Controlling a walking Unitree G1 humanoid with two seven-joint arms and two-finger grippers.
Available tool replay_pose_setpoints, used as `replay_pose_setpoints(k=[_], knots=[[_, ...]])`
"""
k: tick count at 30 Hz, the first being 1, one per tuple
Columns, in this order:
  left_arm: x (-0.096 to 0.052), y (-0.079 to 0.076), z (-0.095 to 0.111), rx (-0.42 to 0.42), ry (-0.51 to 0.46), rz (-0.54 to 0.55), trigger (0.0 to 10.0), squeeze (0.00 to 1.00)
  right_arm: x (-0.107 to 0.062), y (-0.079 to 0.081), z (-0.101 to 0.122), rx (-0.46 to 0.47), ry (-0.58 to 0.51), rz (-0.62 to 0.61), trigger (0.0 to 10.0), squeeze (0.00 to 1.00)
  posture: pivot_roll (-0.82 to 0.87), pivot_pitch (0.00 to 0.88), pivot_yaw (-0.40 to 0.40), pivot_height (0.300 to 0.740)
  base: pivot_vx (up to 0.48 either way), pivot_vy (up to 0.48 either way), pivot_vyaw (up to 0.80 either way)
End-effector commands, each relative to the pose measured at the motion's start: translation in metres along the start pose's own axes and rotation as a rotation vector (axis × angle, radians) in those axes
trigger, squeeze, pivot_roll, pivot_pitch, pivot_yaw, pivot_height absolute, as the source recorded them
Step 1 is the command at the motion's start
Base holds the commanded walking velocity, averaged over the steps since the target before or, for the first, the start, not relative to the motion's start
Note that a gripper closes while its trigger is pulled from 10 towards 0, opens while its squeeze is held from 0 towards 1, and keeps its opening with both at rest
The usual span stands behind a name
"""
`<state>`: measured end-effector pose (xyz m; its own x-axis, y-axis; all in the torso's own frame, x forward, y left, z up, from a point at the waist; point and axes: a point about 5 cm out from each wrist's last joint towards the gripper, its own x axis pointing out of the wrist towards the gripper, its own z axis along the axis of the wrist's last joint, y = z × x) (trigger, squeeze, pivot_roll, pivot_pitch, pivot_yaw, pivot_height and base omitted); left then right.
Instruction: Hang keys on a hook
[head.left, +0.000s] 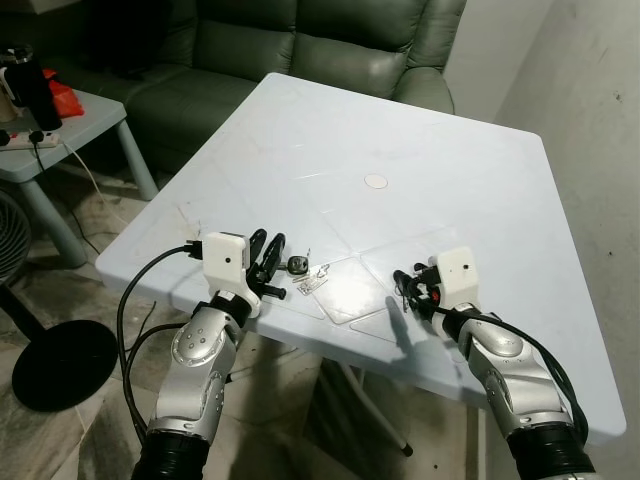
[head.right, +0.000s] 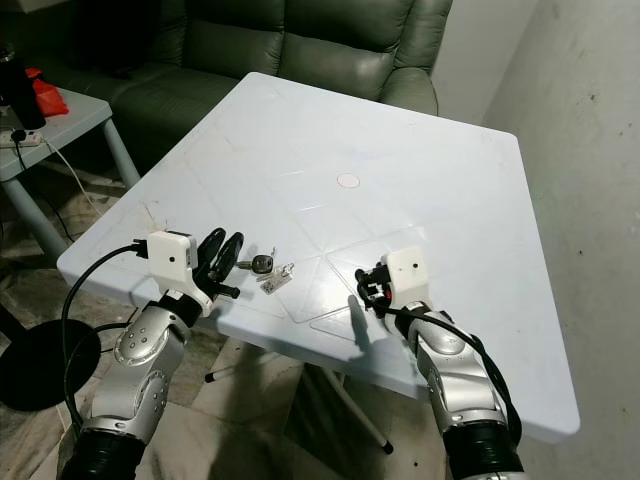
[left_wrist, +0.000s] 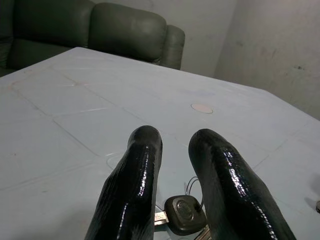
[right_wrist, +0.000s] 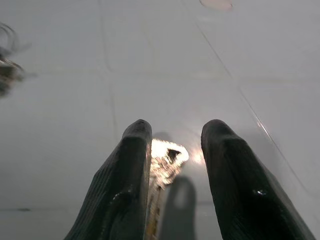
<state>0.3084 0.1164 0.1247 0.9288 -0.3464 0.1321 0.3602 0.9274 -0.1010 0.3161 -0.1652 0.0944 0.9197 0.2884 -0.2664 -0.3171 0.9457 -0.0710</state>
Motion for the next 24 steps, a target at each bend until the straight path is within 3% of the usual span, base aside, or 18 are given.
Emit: replay_pose_setpoints(k=[1, 12, 16, 20, 21, 24], knots=[[0.001, -0.001, 0.004, 0.007, -0.011, -0.001, 10.0, 0.00, 0.001, -0.003, 0.003, -0.005, 0.013, -0.032, 10.0, 0.00, -0.04, 0.061, -0.104, 0.740, 0.000, 0.000, 0.00], [0.000, -0.001, 0.004, 0.004, -0.011, 0.004, 10.0, 0.00, -0.002, 0.007, -0.004, 0.010, 0.041, 0.039, 10.0, 0.00, -0.04, 0.064, -0.104, 0.740, 0.000, 0.000, 0.00], [0.000, -0.001, 0.004, 0.004, -0.011, 0.004, 10.0, 0.00, -0.004, 0.009, 0.006, 0.093, -0.032, 0.083, 10.0, 0.00, -0.04, 0.066, -0.104, 0.740, 0.000, 0.000, 0.00], [0.000, -0.001, 0.005, 0.003, -0.012, 0.004, 10.0, 0.00, -0.006, 0.012, 0.012, 0.117, -0.091, 0.137, 10.0, 0.00, -0.04, 0.066, -0.104, 0.740, 0.000, 0.000, 0.00], [0.000, -0.001, 0.004, 0.004, -0.010, 0.003, 10.0, 0.00, -0.006, 0.012, 0.013, 0.139, -0.084, 0.124, 10.0, 1.00, -0.04, 0.066, -0.104, 0.740, 0.000, 0.000, 0.00], [0.000, -0.001, 0.004, 0.005, -0.009, 0.002, 10.0, 0.00, -0.007, 0.013, 0.013, 0.141, -0.075, 0.128, 10.0, 1.00, -0.04, 0.065, -0.104, 0.740, 0.000, 0.000, 0.00]])
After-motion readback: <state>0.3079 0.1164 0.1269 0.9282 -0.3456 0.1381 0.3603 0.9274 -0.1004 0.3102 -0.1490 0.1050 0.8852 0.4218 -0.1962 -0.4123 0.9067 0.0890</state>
